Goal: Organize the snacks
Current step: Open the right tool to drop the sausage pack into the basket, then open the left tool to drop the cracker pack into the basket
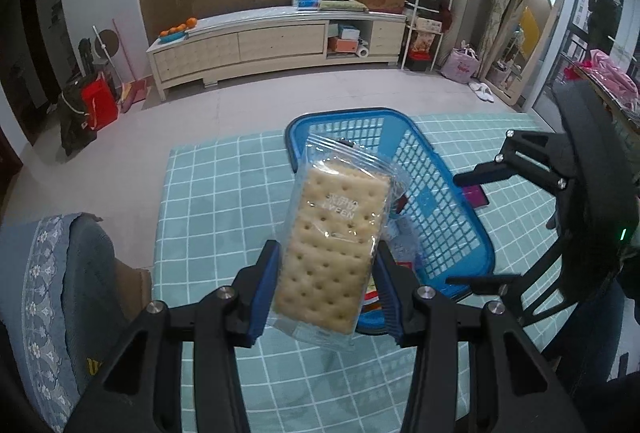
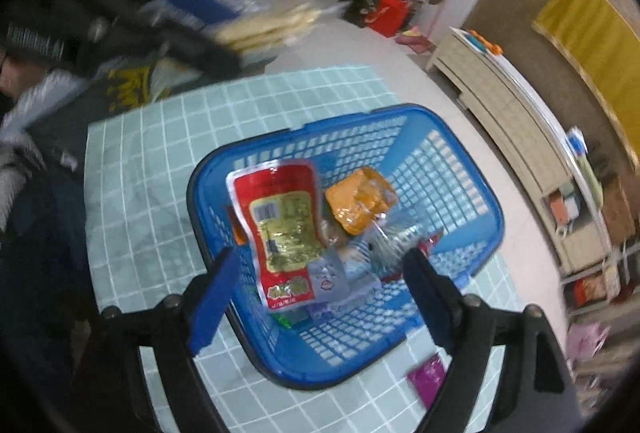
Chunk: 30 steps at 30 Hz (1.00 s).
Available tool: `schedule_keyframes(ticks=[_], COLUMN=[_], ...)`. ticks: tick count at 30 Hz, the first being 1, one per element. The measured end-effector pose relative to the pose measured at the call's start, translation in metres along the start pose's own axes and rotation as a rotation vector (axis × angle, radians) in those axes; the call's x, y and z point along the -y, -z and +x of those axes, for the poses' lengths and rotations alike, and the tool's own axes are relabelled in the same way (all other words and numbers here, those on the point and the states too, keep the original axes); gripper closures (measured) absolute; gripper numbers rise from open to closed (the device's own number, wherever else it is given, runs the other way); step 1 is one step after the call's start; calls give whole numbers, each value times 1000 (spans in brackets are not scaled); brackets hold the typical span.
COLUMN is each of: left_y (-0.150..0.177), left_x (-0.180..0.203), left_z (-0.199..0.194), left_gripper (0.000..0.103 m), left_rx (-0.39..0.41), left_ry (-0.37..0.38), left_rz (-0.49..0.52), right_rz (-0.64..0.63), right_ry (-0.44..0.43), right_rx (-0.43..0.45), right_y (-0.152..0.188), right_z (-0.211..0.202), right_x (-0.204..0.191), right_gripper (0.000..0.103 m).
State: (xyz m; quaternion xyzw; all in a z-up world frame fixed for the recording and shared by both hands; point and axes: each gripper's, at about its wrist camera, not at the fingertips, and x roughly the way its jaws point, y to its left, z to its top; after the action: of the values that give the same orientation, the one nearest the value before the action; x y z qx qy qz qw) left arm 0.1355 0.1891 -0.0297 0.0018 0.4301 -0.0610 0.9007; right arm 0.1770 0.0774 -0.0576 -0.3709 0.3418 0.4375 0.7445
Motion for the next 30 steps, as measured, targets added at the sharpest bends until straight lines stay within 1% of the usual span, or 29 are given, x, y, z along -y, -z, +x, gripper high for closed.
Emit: schedule_keyframes(ticks=[4, 6, 12, 13, 14, 18, 22, 24, 30], left_y=[-4, -6, -12, -13, -15, -18, -19, -20, -24], left_x=[17, 26, 59, 64, 69, 84, 94, 98, 105], left_z=[2, 6, 19, 22, 25, 39, 57, 68, 91], left_gripper=[59, 59, 59, 59, 59, 59, 59, 59, 59], left_rx=[-1, -4, -19, -22, -25, -43, -73, -88, -122], left_ry=[12, 17, 39, 43, 46, 56, 62, 63, 74], left_rz=[28, 44, 102, 110, 119, 134, 143, 151, 144], right_rz=[157, 230, 383, 405, 424, 503, 595, 630, 667], right_ry=[-9, 11, 33, 48, 61, 92, 108, 101, 95], right_rx=[27, 38, 64, 67, 71, 82, 87, 87, 74], right_y=[14, 24, 51, 56, 60, 78, 94, 101, 111], right_z=[-18, -26, -43, -45, -47, -53, -53, -52, -46], right_x=[20, 28, 46, 48, 50, 60, 72, 78, 81], right_gripper=[16, 12, 4, 2, 0, 0, 0, 0, 0])
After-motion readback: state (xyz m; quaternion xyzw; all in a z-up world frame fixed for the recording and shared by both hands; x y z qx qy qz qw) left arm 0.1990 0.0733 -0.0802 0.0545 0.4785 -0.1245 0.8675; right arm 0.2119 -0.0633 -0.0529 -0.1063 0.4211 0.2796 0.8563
